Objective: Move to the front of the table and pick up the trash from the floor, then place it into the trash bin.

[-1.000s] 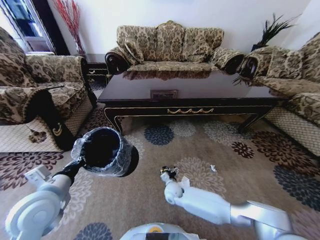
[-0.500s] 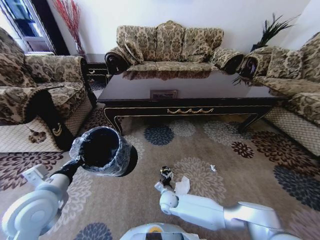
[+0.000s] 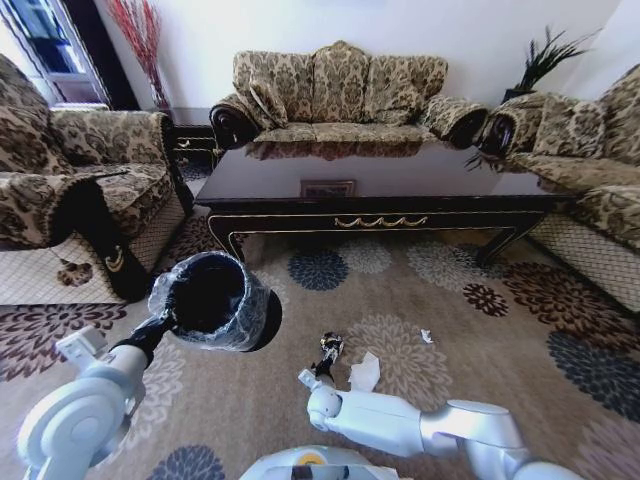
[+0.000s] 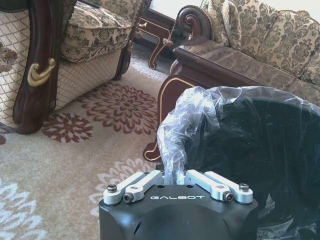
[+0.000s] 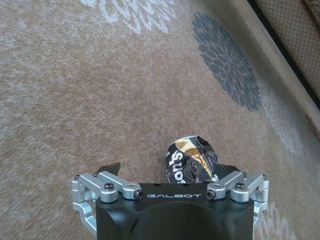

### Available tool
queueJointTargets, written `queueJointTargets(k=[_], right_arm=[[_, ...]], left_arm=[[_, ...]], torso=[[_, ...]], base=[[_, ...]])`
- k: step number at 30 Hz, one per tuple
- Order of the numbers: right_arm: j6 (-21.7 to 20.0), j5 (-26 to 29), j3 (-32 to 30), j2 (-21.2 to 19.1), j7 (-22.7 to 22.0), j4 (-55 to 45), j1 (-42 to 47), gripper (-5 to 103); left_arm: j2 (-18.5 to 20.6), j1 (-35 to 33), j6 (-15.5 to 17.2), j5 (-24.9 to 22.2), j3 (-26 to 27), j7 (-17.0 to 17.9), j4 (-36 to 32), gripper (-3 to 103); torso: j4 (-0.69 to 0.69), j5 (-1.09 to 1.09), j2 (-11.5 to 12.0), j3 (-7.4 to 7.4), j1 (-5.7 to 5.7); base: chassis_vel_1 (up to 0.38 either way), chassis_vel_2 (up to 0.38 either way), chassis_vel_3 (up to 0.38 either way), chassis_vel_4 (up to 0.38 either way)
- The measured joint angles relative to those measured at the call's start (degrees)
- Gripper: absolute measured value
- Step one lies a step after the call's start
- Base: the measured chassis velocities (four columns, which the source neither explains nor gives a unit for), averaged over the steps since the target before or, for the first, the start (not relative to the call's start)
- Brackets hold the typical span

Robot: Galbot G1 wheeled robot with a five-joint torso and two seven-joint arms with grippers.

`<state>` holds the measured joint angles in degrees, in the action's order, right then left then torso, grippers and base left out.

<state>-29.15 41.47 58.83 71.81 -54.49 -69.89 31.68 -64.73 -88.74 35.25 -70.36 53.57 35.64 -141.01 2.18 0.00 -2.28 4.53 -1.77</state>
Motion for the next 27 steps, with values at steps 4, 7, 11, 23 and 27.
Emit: queueJointTargets(k=[4,7,11,23,27], right_arm=[[0.01,-0.22,-0.13,-0.02,0.24,0.77,-0.62,100],[0.00,-0.41,-0.02,-0.50,0.46,1.58,-1.39,100],[0.57,-1.54,0.00,-0.76,1.10,2.92,-1.62,100],[3.05,-6.92,0.09,-1.11,4.31,7.65,-2.33,100],[3.51,-7.30,0.07,-1.19,4.93,8.26,-2.40,103]], left_arm=[[0.28,0.16,0.00,-0.02,-0.33,0.00,0.00,3],[0.81,0.24,0.00,-0.04,-0.38,0.00,0.02,3],[1.19,0.28,0.00,-0.06,-0.33,0.00,0.05,3],[1.06,0.39,0.00,0.01,-1.18,0.10,0.03,3],[1.37,0.48,0.00,0.01,-1.21,0.11,0.03,3]], torso=[[0.00,0.00,0.00,0.00,0.00],[0.00,0.00,0.00,0.00,0.00],[0.01,0.00,0.00,0.00,0.00],[0.00,0.00,0.00,0.00,0.00],[0.01,0.01,0.00,0.00,0.00]], base=[[0.000,0.000,0.000,0.000],[0.000,0.000,0.000,0.000],[0.000,0.000,0.000,0.000],[0.000,0.000,0.000,0.000],[0.000,0.000,0.000,0.000]])
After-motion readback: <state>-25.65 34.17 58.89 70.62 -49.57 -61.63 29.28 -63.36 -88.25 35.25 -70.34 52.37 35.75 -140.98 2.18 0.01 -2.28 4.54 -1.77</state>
